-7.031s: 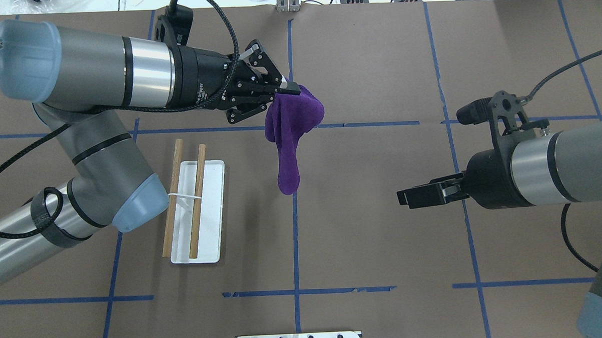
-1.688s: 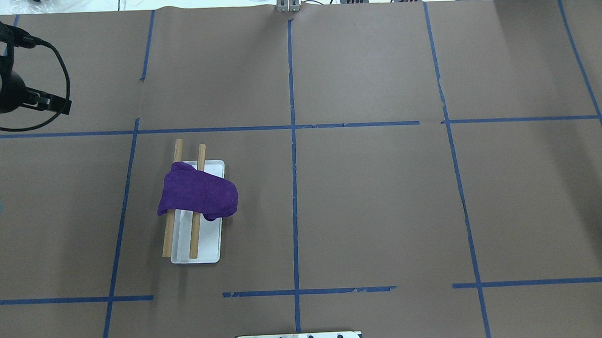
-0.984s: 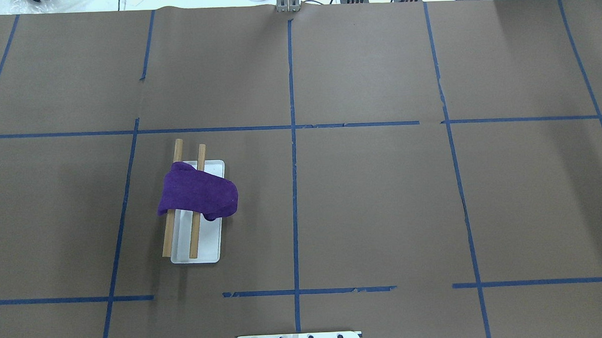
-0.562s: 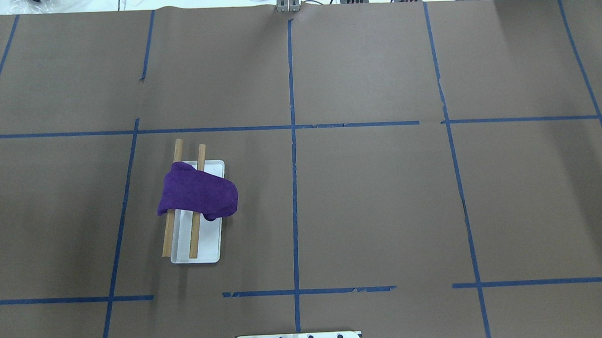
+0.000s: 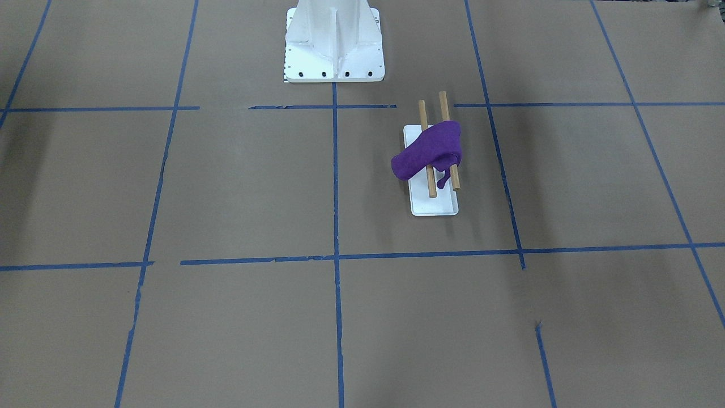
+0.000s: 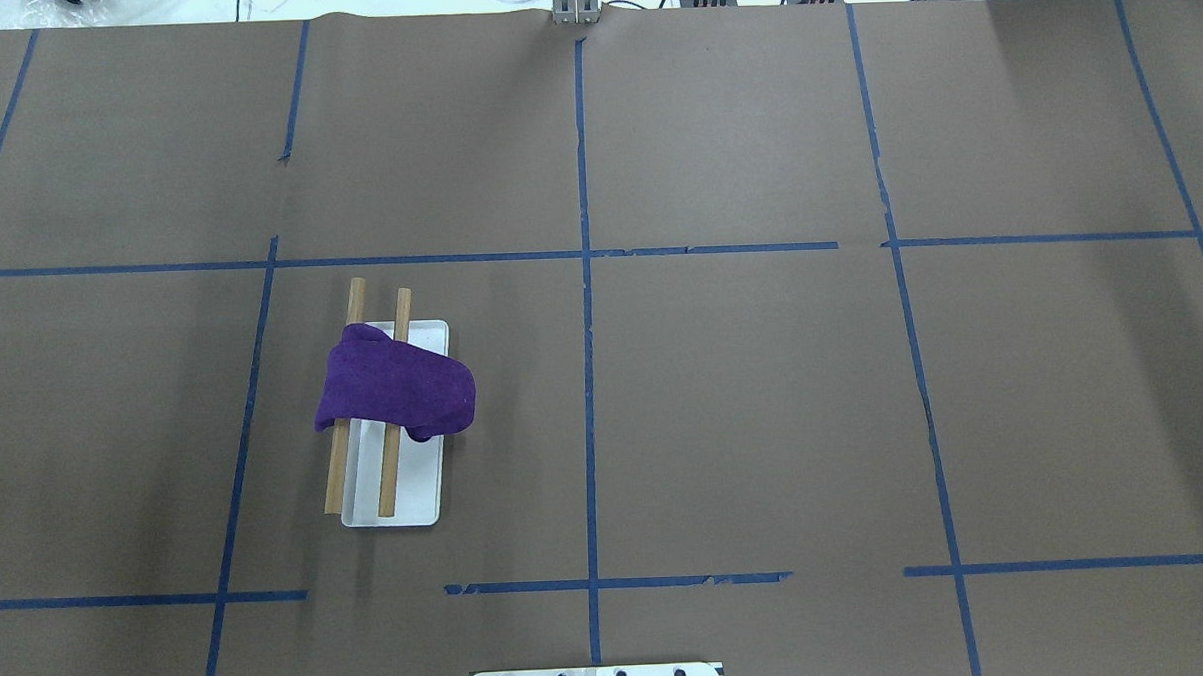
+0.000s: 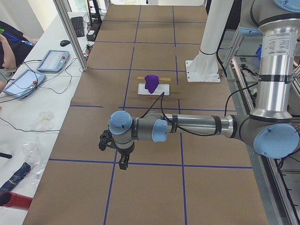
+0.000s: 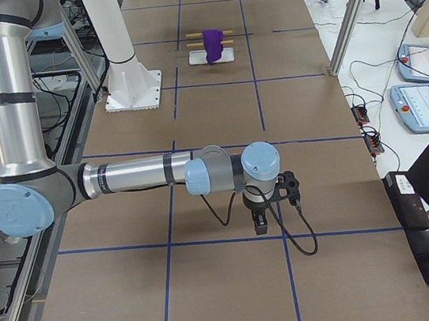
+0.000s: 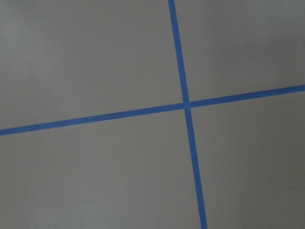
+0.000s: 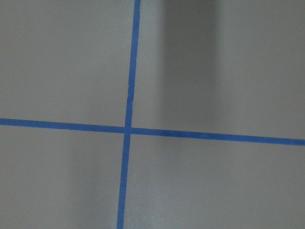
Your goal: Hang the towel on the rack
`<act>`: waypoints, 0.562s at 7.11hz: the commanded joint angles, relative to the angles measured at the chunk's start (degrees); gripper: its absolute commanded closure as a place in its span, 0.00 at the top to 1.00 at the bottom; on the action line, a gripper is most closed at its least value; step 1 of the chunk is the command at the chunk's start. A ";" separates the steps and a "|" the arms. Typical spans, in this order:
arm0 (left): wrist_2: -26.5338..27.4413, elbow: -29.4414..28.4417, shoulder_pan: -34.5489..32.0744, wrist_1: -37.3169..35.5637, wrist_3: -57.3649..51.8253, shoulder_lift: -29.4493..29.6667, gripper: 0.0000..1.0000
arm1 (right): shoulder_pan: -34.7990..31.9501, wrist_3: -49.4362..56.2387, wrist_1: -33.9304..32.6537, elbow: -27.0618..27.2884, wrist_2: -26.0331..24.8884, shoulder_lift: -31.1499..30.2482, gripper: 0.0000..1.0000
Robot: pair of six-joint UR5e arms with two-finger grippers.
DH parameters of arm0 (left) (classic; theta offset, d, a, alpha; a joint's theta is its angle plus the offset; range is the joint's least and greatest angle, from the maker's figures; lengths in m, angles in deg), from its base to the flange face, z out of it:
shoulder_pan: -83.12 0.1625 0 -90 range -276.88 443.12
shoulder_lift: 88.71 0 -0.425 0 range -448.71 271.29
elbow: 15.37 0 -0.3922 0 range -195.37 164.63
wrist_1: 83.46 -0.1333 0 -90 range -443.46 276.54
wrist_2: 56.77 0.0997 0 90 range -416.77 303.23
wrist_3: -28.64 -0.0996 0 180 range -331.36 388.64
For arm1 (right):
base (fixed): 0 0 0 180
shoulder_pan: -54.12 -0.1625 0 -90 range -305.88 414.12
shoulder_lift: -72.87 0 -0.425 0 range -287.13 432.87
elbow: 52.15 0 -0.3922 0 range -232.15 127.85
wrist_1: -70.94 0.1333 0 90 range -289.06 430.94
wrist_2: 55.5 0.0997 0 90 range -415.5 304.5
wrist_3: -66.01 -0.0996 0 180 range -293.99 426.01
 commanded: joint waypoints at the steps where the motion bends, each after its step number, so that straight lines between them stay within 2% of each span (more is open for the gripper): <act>1: -0.05 0.57 0.09 -1.16 0.40 0.13 1.00 | -0.68 0.00 -0.01 0.00 0.10 -0.08 1.00; 4: 0.04 0.40 0.09 -1.07 0.40 0.31 1.00 | -1.12 0.00 -0.10 -0.09 0.28 -0.26 1.00</act>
